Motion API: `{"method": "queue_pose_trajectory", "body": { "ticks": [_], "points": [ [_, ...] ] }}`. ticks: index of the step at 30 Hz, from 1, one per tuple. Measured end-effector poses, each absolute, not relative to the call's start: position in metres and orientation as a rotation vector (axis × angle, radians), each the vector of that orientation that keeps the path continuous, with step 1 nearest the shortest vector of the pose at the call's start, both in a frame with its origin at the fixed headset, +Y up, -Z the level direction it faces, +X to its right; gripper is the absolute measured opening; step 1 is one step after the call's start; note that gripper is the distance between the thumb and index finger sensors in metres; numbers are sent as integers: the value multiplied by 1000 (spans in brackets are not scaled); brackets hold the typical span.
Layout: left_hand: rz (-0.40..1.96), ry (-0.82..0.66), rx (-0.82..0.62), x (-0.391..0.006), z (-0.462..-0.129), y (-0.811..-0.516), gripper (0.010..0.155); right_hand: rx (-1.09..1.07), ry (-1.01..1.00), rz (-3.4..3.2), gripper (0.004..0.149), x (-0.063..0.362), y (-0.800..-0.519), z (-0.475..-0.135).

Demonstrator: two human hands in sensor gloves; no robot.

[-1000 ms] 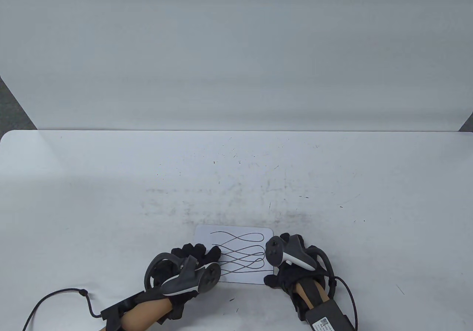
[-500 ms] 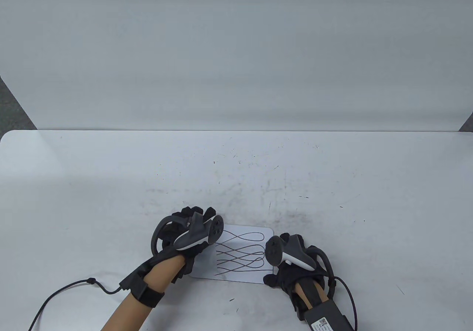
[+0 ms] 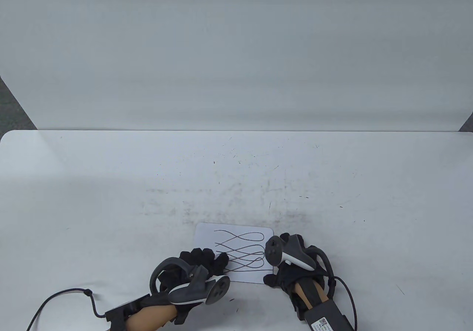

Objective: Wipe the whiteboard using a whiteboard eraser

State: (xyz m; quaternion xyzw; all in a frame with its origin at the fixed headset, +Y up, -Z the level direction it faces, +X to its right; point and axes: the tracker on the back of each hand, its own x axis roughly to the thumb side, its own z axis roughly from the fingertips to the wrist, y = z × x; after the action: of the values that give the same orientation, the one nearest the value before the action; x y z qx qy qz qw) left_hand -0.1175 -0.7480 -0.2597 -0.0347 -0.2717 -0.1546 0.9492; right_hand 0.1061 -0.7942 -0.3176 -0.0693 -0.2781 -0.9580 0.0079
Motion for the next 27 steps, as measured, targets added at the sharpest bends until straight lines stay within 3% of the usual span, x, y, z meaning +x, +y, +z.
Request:
{"method": "queue_pose_trajectory", "body": {
  "ticks": [9,19,23,27],
  "points": [
    [-247,-474,-160,-125,-291,-747,78,-216,-864,-2997,88,106,-794,-318],
    [-288,-207,-150,-124,-388,-747,77,-200,-860,-3005,88,105,-794,-318],
    [-326,-232,-116,-118,-383,-747,77,-197,-864,-3004,88,105,-794,-318],
    [-348,-337,-79,-116,-352,-748,77,-197,-863,-3003,88,105,-794,-318]
  ]
}}
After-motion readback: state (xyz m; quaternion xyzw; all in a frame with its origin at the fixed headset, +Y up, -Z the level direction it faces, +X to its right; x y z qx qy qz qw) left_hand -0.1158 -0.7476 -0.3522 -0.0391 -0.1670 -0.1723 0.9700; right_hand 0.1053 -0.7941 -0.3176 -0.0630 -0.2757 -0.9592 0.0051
